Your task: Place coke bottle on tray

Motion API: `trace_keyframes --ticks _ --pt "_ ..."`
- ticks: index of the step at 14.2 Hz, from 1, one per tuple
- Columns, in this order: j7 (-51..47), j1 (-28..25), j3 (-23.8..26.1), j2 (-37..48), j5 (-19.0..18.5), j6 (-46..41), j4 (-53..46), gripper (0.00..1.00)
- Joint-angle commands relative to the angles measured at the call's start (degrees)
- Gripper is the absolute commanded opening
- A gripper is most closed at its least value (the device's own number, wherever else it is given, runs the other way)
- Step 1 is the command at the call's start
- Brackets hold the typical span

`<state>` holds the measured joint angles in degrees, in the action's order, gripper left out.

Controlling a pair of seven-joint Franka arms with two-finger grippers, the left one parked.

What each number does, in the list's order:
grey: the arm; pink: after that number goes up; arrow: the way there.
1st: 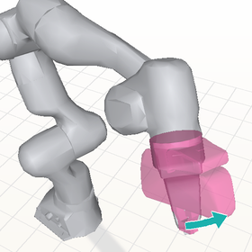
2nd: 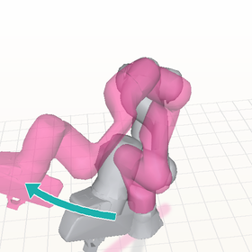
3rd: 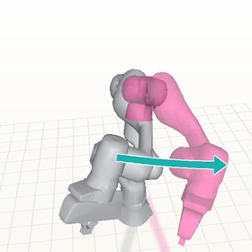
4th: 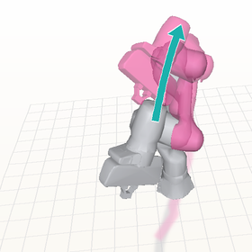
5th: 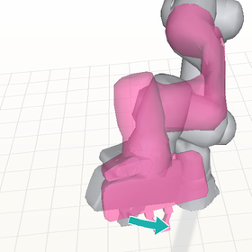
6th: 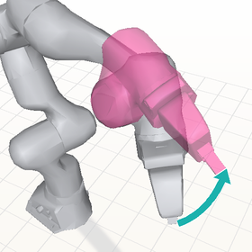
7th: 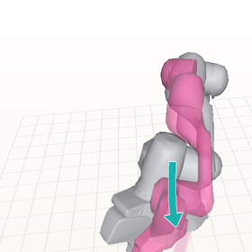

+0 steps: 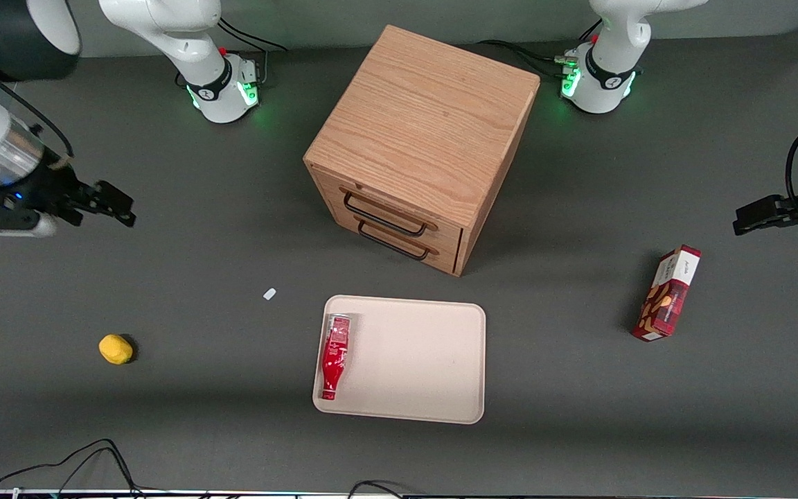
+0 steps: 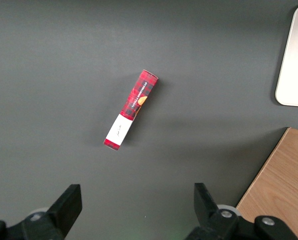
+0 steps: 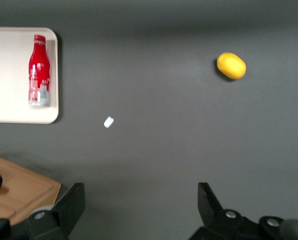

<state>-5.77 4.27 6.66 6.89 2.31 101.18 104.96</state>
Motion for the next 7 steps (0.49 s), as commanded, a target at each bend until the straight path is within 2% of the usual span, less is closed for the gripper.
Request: trace_keyframes --ticks 1,7 --pt "3.04 -0.41 -1.12 1.72 1.73 -2.91 -0.01 1.00" --pt "1.81 -0.41 -1.91 0.49 1.12 -3.62 -2.83 1.00"
